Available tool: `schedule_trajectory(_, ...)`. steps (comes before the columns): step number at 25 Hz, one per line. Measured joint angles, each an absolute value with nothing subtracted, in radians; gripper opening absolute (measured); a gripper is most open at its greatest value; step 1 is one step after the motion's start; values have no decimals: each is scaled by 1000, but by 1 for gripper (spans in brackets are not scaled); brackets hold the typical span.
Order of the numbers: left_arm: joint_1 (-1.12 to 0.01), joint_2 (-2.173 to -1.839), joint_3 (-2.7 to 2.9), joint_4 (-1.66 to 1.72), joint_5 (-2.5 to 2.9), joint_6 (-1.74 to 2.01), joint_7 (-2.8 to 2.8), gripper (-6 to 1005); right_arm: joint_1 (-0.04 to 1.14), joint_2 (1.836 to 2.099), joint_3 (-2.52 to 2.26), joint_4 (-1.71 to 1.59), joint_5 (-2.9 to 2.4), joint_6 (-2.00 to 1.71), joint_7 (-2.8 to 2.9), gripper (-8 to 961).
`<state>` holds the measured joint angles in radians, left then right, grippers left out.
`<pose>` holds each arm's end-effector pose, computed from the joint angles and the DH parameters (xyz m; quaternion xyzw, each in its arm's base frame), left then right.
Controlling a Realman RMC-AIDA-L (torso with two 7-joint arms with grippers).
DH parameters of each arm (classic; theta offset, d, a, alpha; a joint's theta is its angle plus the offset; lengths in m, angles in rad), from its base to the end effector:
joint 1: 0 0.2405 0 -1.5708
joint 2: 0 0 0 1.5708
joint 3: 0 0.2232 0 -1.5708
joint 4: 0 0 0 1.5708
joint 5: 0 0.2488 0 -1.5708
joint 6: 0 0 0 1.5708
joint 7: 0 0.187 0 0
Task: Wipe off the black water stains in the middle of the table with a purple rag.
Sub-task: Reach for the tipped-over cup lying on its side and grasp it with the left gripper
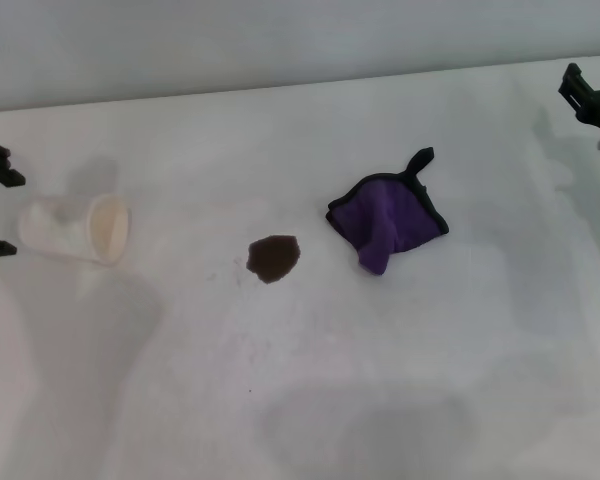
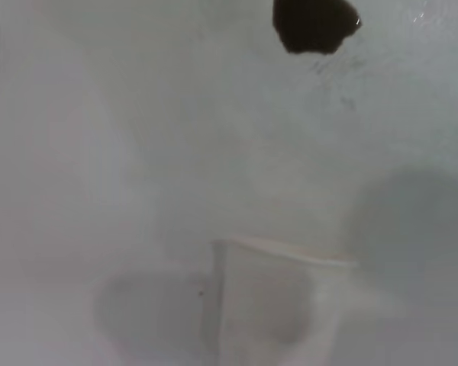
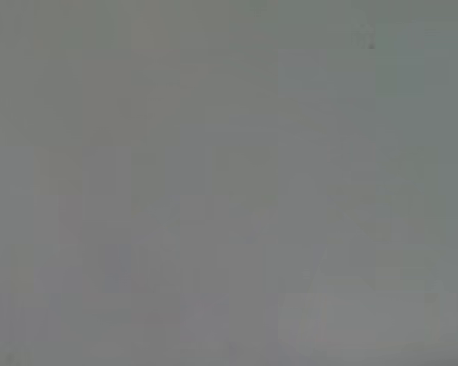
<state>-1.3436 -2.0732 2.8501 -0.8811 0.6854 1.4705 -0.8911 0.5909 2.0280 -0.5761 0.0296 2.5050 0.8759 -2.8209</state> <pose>-0.2499 0.4337 0.0642 -0.9514 0.0768 0.2894 0.0724 0.3868 0.4143 0.0148 -0.6226 0.3796 0.2395 0.6410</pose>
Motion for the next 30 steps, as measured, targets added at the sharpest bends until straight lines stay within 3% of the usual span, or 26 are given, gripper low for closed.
schedule_trajectory(19,-1334,-2078,2849,-758,683,1334,-842,866,589,2028,-517,49,2505,864,-2807,844)
schedule_trajectory(30,-1261,-2076,2849,-581,675,1155,-850,866,587,2028,-517,49,2504,865,-2806,844)
